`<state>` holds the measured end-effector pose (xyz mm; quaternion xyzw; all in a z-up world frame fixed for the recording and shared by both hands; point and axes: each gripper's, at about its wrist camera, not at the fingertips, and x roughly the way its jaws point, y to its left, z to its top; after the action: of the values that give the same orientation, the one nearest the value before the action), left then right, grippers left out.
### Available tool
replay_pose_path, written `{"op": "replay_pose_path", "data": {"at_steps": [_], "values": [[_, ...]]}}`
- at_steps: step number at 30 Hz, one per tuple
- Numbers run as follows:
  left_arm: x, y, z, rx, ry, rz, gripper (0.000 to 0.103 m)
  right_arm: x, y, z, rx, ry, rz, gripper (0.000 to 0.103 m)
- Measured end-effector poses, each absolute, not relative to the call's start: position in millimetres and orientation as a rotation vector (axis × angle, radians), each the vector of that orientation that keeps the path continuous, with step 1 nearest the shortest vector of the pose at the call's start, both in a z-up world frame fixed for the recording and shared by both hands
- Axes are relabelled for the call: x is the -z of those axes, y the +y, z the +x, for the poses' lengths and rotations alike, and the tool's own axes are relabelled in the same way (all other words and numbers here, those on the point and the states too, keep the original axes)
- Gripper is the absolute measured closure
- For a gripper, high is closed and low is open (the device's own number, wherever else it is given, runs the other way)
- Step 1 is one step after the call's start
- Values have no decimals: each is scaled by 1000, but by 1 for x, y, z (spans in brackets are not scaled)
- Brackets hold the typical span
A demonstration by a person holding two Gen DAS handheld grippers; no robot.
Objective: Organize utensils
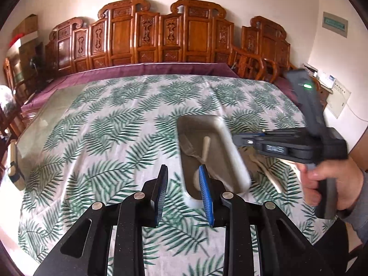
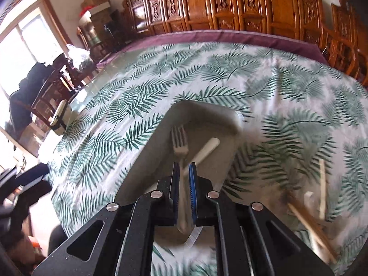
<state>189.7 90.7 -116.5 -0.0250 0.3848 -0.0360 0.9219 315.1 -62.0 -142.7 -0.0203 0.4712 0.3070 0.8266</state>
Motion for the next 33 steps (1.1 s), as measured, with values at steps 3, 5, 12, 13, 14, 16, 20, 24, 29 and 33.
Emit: {"op": "replay_pose_path", "data": {"at_steps": [3, 5, 12, 13, 14, 16, 20, 24, 29, 33], "values": [[120, 76, 189, 110, 797, -40, 77, 132, -100, 300, -624, 977, -63, 92], [123, 67, 189, 131, 807, -32, 77, 125, -126, 291, -600, 963, -79, 92], [141, 31, 190, 202, 855, -6, 77, 129, -210, 270, -501, 966, -130, 92], [142, 26, 191, 214, 859, -7, 77, 133, -217, 269, -492, 970, -134, 92], [142, 21, 191, 221, 860, -6, 77, 137, -226, 268, -480, 976, -136, 92], [141, 7, 194, 244, 858, 1, 77, 146, -239, 268, -465, 993, -138, 91], [139, -17, 197, 288, 854, 22, 77, 165, -253, 269, -461, 1037, -131, 91], [138, -32, 203, 315, 849, 34, 76, 178, -258, 276, -443, 1036, -144, 87], [141, -48, 208, 337, 852, 42, 76, 192, -257, 291, -466, 1068, -158, 85], [145, -59, 211, 347, 861, 60, 76, 200, -247, 304, -497, 1087, -201, 85]]}}
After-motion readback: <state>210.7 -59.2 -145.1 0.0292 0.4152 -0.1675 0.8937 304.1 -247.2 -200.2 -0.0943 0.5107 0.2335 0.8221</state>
